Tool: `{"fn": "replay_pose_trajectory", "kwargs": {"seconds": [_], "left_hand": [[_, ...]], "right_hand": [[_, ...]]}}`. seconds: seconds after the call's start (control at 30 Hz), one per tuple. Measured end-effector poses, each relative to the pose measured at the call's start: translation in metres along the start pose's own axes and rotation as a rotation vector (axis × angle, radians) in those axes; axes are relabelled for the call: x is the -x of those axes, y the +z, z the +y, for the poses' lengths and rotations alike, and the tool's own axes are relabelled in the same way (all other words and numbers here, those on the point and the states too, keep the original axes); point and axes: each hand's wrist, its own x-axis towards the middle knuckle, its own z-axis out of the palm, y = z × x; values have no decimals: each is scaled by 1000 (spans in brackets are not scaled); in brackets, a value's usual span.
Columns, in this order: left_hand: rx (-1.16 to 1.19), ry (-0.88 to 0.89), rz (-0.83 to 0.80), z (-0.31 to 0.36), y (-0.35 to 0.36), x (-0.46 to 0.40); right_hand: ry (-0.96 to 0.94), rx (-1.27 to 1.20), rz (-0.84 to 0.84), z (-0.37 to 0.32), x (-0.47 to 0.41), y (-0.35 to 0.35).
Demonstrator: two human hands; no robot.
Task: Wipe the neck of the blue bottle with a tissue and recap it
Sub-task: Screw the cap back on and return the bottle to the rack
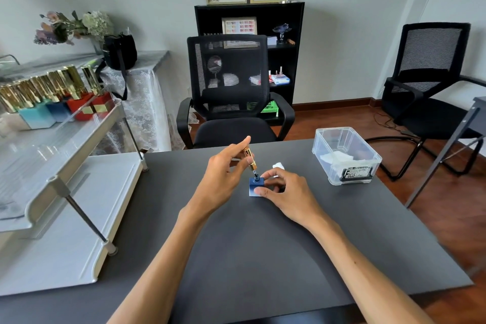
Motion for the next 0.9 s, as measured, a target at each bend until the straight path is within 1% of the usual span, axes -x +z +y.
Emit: {"fn": "replay_pose_trajectory", "kwargs": {"seconds": [0.17, 0.3, 0.47, 0.6, 0.77, 0.9], "left_hand": [[-94, 64, -72, 1, 2, -4], [-115, 43, -124, -5, 6, -1], [-82, 43, -87, -8, 7, 0], [-39, 29, -64, -8, 9, 3], [70, 19, -24, -6, 14, 6], [183, -75, -29, -8, 15, 3]], "right_hand": [[0, -7, 1, -1, 0, 1], [-9, -4, 2, -2, 1, 0], [-11, -12, 4, -3, 1, -1], [-5, -13, -4, -5, 2, -1], [-4, -15, -8, -5, 2, -1], [-9, -12, -1, -3, 1, 0]]}}
